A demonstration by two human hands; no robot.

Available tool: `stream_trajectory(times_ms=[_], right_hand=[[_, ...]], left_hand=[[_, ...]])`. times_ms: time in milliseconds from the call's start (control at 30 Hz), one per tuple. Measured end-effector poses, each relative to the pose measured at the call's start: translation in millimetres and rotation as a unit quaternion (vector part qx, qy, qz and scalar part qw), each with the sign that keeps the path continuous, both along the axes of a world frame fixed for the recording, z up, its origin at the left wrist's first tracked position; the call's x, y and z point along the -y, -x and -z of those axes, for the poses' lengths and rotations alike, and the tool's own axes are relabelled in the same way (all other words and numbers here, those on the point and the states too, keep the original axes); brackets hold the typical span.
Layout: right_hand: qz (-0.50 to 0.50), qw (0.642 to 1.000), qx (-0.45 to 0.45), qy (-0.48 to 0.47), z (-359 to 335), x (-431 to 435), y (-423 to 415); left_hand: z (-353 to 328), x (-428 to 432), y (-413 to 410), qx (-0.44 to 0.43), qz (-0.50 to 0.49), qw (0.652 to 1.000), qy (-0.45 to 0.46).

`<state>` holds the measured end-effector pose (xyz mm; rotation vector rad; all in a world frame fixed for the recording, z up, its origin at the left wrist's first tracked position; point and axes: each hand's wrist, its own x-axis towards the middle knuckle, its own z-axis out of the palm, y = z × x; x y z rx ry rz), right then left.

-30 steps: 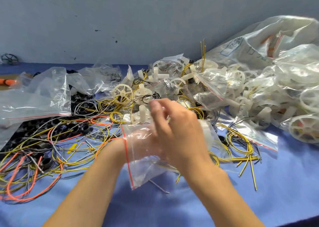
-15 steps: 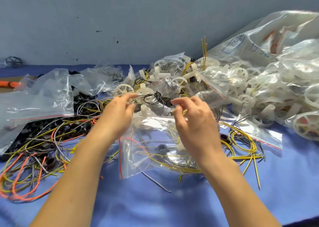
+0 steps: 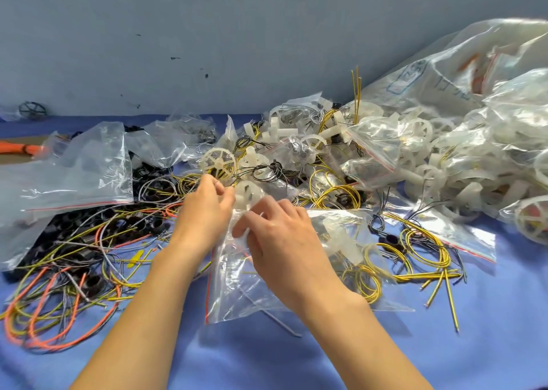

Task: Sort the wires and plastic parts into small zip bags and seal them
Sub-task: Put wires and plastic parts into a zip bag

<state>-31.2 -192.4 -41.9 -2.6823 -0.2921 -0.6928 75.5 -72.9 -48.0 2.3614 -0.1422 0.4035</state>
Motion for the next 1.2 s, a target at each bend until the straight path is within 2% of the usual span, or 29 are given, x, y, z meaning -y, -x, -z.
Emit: stream_trajectory(times_ms=[100,133,200,267,333,433,533,600,700,733,867,933,1100,1133,1200], right_hand=[[-0.038,0.999,-0.016,0.011,-1,-5,0],[-0.060,0.998,-0.024,0.029,-2,-6,0],[-0.101,0.991,-0.036,0.084,-1,-12,0],[-0.120,0.984,-0.047,0.127,2,-18,0],[-0.113,0.977,-0.059,0.171,6,-23,0],[-0.077,0.977,-0.077,0.185,8,-22,0],[-0.052,0.991,-0.046,0.116,3,-18,3],[-0.030,0.998,0.003,0.064,-2,-14,6],[0.005,0.997,0.077,0.006,-8,-10,12],[0.012,0.996,0.093,-0.001,-10,-9,14],[-0.002,0.993,0.117,-0.003,-13,-10,18],[-0.005,0.992,0.123,-0.004,-17,-9,18],[-0.003,0.991,0.133,-0.020,-29,-6,20],[-0.009,0.991,0.131,-0.017,-31,-8,20],[-0.030,0.993,0.118,0.001,-31,-12,22]], left_hand=[[-7,-22,-4,0.065,-0.087,0.988,0.110],[-13,-30,-5,0.063,-0.096,0.980,0.162],[-22,-45,-2,0.011,-0.070,0.956,0.285],[-26,-54,6,-0.086,-0.038,0.909,0.407],[-27,-60,21,-0.181,-0.011,0.858,0.481],[-22,-71,41,-0.295,0.032,0.822,0.486],[-17,-81,54,-0.369,0.098,0.786,0.485],[-15,-84,58,-0.401,0.126,0.758,0.500],[-14,-80,65,-0.425,0.169,0.688,0.563],[-14,-77,68,-0.425,0.192,0.678,0.569],[-15,-70,74,-0.405,0.230,0.701,0.540],[-18,-69,73,-0.387,0.253,0.726,0.508],[-23,-62,75,-0.330,0.307,0.830,0.330],[-25,-59,75,-0.323,0.324,0.837,0.302],[-29,-49,77,-0.319,0.358,0.827,0.293]])
